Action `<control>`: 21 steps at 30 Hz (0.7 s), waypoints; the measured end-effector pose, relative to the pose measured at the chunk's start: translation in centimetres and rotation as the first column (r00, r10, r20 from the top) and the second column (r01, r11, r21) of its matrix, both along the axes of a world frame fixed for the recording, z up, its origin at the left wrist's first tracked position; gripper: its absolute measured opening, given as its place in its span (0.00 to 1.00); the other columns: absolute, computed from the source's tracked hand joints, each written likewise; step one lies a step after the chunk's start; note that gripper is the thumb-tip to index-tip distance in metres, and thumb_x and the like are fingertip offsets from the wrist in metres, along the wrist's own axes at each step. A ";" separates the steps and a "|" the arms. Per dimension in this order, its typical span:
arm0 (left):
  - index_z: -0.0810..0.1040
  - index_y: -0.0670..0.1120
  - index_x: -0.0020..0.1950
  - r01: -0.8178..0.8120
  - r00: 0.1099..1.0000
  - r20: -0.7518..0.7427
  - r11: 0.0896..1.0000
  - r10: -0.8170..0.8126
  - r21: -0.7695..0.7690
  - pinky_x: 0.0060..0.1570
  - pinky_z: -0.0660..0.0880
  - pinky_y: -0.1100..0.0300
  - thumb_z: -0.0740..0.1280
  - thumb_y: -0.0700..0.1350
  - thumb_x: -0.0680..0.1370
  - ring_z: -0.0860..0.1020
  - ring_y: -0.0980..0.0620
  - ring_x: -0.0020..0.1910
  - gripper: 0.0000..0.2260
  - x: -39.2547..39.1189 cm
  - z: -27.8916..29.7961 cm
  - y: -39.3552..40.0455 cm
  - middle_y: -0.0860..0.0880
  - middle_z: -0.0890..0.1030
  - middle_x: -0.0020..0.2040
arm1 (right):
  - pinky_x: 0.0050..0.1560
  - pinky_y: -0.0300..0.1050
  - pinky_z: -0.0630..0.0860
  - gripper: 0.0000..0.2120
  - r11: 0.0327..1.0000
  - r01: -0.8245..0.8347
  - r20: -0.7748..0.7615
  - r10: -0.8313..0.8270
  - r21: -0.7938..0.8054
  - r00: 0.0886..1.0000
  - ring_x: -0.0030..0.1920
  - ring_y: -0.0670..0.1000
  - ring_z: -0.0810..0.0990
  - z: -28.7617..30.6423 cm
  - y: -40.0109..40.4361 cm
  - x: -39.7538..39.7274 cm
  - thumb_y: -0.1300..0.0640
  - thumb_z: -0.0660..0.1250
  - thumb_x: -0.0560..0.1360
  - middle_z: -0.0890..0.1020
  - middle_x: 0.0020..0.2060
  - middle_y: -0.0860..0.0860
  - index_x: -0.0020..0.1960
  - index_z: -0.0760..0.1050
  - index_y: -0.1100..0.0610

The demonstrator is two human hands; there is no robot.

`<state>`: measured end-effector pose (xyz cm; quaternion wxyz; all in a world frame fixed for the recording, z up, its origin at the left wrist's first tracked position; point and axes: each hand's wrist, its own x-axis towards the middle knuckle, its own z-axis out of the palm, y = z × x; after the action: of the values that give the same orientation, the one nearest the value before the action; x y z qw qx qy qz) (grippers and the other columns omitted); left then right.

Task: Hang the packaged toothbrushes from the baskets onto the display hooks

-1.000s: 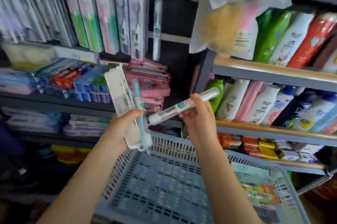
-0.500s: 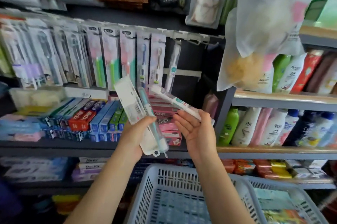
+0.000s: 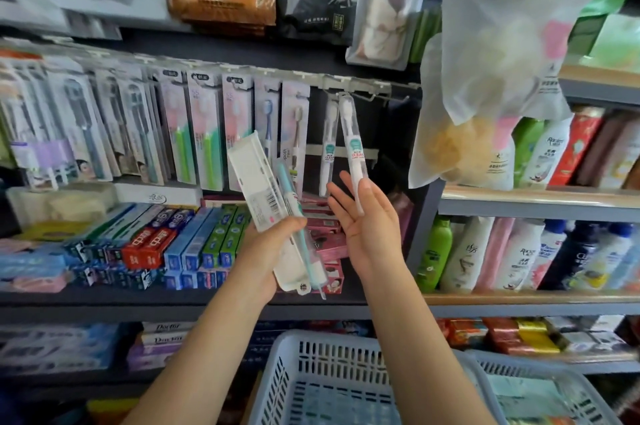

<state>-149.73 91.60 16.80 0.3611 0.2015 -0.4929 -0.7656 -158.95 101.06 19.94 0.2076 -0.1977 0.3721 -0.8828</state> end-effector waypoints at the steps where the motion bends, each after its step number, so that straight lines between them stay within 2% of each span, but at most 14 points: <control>1: 0.79 0.50 0.56 -0.003 1.000 0.000 1.000 0.003 -0.004 0.41 0.75 0.56 0.69 0.34 0.76 0.80 0.51 0.45 0.13 -0.1 0.1 0.0 0.48 0.82 0.47 | 0.49 0.44 0.83 0.11 1.000 0.003 -0.005 -0.003 0.002 1.000 0.55 0.56 0.86 0.3 -0.4 -0.2 0.57 0.62 0.84 0.85 0.58 0.54 0.63 0.77 0.58; 8: 0.78 0.45 0.63 -0.013 1.000 -0.004 1.000 0.013 0.000 0.40 0.75 0.56 0.69 0.34 0.77 0.80 0.51 0.44 0.16 -0.8 0.2 -0.5 0.48 0.82 0.46 | 0.48 0.45 0.83 0.10 0.998 0.041 -0.031 -0.039 0.043 0.999 0.53 0.55 0.87 1.3 -2.3 -1.2 0.57 0.62 0.84 0.84 0.58 0.55 0.63 0.76 0.59; 13: 0.78 0.47 0.61 -0.015 1.000 -0.002 1.000 0.015 -0.008 0.45 0.76 0.54 0.70 0.35 0.76 0.80 0.49 0.47 0.15 -1.1 -0.3 -0.9 0.47 0.82 0.49 | 0.48 0.45 0.83 0.13 0.993 0.083 -0.039 -0.080 0.081 0.996 0.50 0.53 0.87 0.8 -2.9 -1.0 0.55 0.62 0.84 0.84 0.58 0.53 0.66 0.74 0.58; 16: 0.78 0.47 0.63 -0.015 1.000 -0.001 1.000 0.015 -0.004 0.47 0.77 0.53 0.70 0.34 0.77 0.80 0.49 0.48 0.17 -1.1 -0.6 -1.1 0.47 0.82 0.51 | 0.46 0.45 0.84 0.11 0.989 0.094 -0.031 -0.091 0.118 0.995 0.48 0.54 0.88 0.6 -3.1 -1.0 0.54 0.62 0.84 0.84 0.58 0.53 0.65 0.75 0.56; 18: 0.77 0.47 0.64 -0.017 1.000 0.002 1.000 0.017 -0.007 0.47 0.76 0.53 0.70 0.34 0.77 0.80 0.49 0.49 0.18 -1.1 -0.8 -1.2 0.47 0.82 0.52 | 0.43 0.45 0.84 0.12 0.981 0.088 -0.020 -0.086 0.173 0.996 0.46 0.55 0.88 0.7 -3.4 -1.2 0.52 0.62 0.84 0.86 0.54 0.53 0.63 0.75 0.56; 21: 0.78 0.46 0.63 -0.014 1.000 0.003 1.000 0.014 -0.008 0.44 0.76 0.55 0.69 0.34 0.77 0.80 0.50 0.47 0.17 -0.9 -0.9 -1.4 0.47 0.83 0.50 | 0.36 0.43 0.83 0.14 0.938 0.083 0.011 -0.092 0.337 0.996 0.40 0.53 0.88 0.7 -4.3 -1.8 0.47 0.64 0.83 0.88 0.46 0.52 0.59 0.76 0.57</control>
<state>-150.68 90.23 15.88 0.3665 0.2047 -0.4951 -0.7607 -160.80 96.75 20.61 0.2036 -0.1309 0.5229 -0.8173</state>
